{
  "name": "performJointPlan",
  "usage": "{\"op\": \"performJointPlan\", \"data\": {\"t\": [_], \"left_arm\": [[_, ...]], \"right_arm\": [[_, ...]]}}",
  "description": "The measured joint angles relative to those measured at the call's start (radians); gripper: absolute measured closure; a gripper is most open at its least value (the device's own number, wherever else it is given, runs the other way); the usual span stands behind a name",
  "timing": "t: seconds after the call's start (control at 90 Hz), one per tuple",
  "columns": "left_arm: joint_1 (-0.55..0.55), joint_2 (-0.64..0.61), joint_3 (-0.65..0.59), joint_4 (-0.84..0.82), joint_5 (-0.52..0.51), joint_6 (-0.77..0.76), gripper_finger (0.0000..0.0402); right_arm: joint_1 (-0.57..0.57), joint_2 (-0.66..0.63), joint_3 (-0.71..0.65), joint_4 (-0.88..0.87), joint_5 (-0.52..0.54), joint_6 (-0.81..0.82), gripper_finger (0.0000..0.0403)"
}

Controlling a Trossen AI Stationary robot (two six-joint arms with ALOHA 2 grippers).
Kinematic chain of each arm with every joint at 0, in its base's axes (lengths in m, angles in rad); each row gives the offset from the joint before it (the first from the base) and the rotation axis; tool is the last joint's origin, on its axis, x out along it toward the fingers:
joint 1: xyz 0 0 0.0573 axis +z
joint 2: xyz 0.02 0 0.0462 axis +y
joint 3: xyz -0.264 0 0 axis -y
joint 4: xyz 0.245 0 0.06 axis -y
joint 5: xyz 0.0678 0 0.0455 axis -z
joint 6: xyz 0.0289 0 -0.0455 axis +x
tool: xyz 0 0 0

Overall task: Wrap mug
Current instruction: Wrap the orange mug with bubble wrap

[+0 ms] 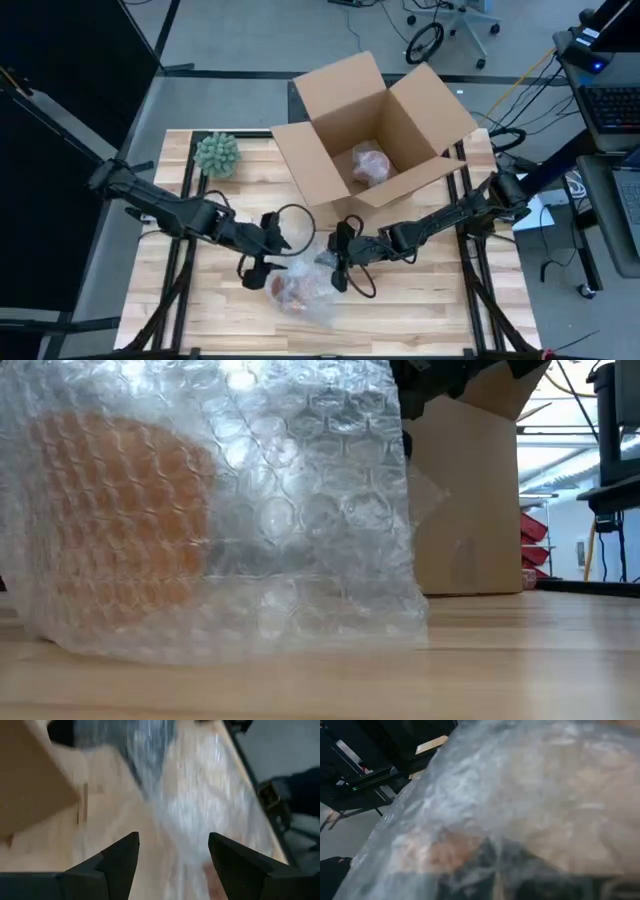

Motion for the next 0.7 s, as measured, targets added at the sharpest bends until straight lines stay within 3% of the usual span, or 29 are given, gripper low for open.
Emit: {"op": "performJointPlan", "data": {"t": [0.378,0.7], "left_arm": [[-0.037,0.297,-0.034,0.142,0.093,-0.053,0.0173],[-0.004,0.347,-0.033,0.143,0.030,-0.053,0.0173]], "right_arm": [[-0.019,-0.007,0.000,-0.005,-0.003,-0.026,0.0403],[-0.028,-0.013,0.067,0.012,-0.027,-0.078,0.0403]]}}
